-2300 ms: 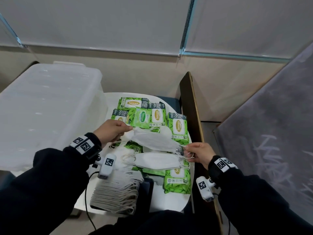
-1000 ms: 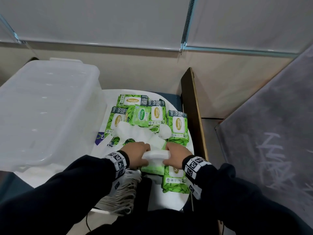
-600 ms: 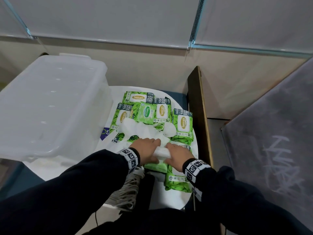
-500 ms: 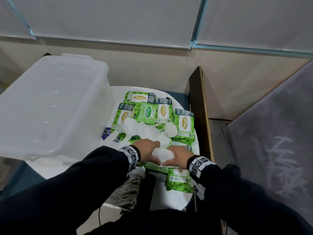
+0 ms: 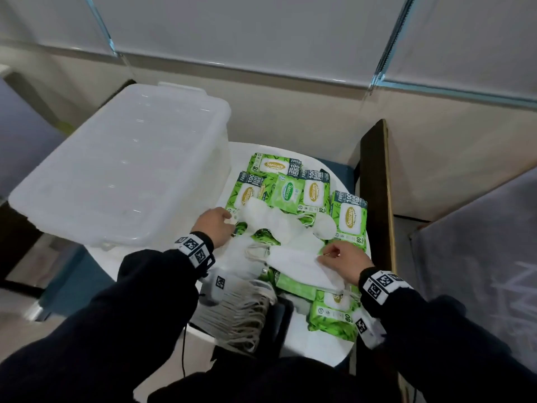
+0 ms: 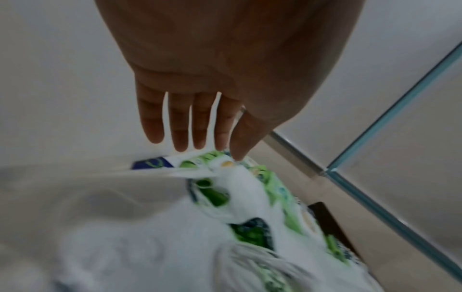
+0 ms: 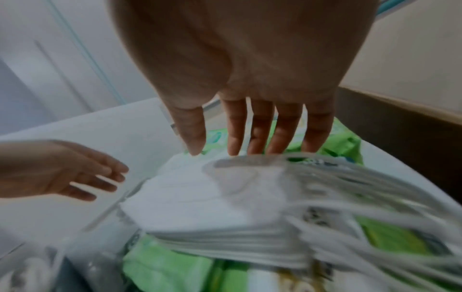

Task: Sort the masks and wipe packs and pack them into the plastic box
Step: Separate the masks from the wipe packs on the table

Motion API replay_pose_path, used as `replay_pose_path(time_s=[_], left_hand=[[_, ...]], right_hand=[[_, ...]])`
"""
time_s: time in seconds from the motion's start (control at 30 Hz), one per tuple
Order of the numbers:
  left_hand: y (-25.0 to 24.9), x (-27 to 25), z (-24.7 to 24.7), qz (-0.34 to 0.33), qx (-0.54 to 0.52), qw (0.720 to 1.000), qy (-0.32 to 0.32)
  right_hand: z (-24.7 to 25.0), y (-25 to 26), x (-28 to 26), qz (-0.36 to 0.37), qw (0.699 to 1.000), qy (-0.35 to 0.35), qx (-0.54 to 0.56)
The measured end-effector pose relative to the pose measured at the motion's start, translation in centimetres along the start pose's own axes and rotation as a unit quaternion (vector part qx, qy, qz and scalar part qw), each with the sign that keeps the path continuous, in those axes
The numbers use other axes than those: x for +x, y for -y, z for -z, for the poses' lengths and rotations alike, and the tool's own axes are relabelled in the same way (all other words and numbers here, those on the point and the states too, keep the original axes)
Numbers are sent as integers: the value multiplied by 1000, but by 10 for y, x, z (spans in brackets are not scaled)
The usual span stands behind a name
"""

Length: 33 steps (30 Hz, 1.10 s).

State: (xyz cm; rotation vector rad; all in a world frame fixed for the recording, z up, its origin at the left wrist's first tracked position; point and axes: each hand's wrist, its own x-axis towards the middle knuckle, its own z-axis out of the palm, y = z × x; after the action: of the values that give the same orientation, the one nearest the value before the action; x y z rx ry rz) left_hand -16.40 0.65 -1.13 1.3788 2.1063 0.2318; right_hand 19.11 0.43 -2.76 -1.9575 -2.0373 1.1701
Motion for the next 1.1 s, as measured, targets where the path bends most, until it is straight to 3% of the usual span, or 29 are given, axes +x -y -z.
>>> replay_pose_path(time_s=[0.1,0.2,0.27,0.33,0.47,0.53,0.63,0.73,0.87,0.97,1.03,1.1], left_hand=[[19,5,6,61,70,993,77],[26,7,2,84,50,984,148],[29,11,-3,86,48,984,150],[30,11,-1,87,36,990,109],[21,-6,12,13,-80,997,15],[10,-26,21,-51,-148,987,-26],[-10,-56,34,-131,-277,952,13],[-7,-69,46,-146,-398,902,83],[30,-76,59,-180,-280,938,97],[82,-72,51,-149,-130,968,153],[117,-63,42,-113,14,969,221],[142,-51,33,-59,90,959,261]], right_hand=[[-4,44,-11,34,998,-39,38],[-31,101,-25,70,996,42,43],[-52,134,-34,93,992,81,28],[-72,151,-33,89,991,82,50],[-96,159,-27,11,985,52,167],[-101,161,-26,-22,964,15,266],[-99,172,-29,-8,927,-29,375],[-95,186,-27,9,912,-44,407],[-97,188,-26,-18,900,-64,431],[-113,173,-31,-95,876,-44,470],[-126,166,-41,-152,848,-32,507],[-137,161,-50,-177,834,-42,521]])
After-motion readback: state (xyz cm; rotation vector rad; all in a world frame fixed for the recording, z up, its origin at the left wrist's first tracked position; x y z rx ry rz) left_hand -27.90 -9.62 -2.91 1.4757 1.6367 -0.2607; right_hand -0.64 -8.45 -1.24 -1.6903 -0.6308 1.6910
